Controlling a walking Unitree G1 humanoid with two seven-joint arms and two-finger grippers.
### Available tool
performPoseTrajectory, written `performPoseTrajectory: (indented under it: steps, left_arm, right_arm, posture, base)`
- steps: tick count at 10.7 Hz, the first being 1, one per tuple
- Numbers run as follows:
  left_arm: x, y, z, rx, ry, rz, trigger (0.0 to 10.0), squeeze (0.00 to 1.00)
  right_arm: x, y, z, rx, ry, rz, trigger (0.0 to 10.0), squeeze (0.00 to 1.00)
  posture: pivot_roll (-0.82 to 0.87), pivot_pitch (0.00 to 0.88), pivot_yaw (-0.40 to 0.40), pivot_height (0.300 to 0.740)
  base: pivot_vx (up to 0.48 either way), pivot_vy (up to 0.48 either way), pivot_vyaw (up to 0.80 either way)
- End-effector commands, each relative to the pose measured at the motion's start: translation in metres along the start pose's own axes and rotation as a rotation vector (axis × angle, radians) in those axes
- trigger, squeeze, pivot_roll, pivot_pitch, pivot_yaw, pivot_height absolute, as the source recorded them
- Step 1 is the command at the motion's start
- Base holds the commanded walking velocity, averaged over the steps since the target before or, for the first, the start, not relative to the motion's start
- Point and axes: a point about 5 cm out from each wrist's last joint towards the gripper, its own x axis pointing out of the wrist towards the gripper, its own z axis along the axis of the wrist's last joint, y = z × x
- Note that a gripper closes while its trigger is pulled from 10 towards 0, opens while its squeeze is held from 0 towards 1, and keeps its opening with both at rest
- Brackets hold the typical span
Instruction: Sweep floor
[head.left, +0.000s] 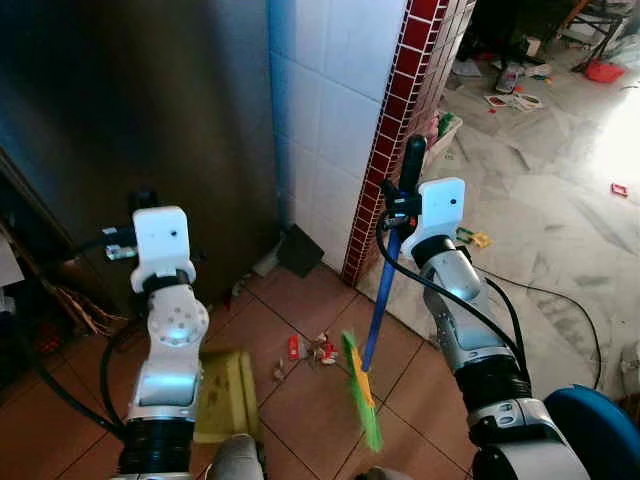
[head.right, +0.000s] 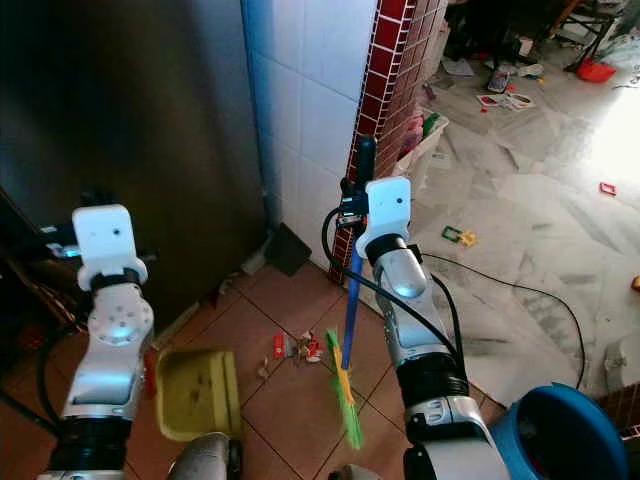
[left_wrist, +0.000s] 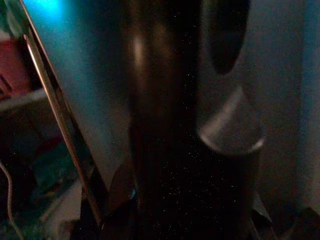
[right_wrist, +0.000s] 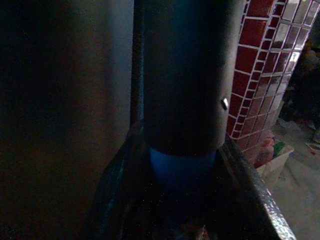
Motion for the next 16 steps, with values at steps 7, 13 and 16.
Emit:
performPoseTrajectory:
  steps: [7,13,16]
  left_arm:
    - [0.008,0.007,-0.013,-0.100,0.083,0.099,10.0,0.00]
    - [0.016,-0.004,-0.005,-0.162,-0.018,0.074,10.0,0.00]
    - [0.018,-0.003,0.000,-0.169,-0.041,0.076,10.0,0.00]
  right_arm:
    - [0.000,-0.006,0.021,-0.069,-0.112,-0.002,10.0,0.00]
    - [-0.004,-0.013,0.036,-0.147,-0.178,-0.010,10.0,0.00]
    - [-0.005,-0.009,0.036,-0.157,-0.178,0.009,10.0,0.00]
  posture:
    - [0.01,0.055,-0.058,0.740]
    - [-0.01,0.081,-0.068,0.740]
    - [-0.01,0.083,-0.072,0.740]
  base:
    - [0.000,0.000,0.69]
    - [0.041,0.000,0.00]
    - [0.350,0.000,0.00]
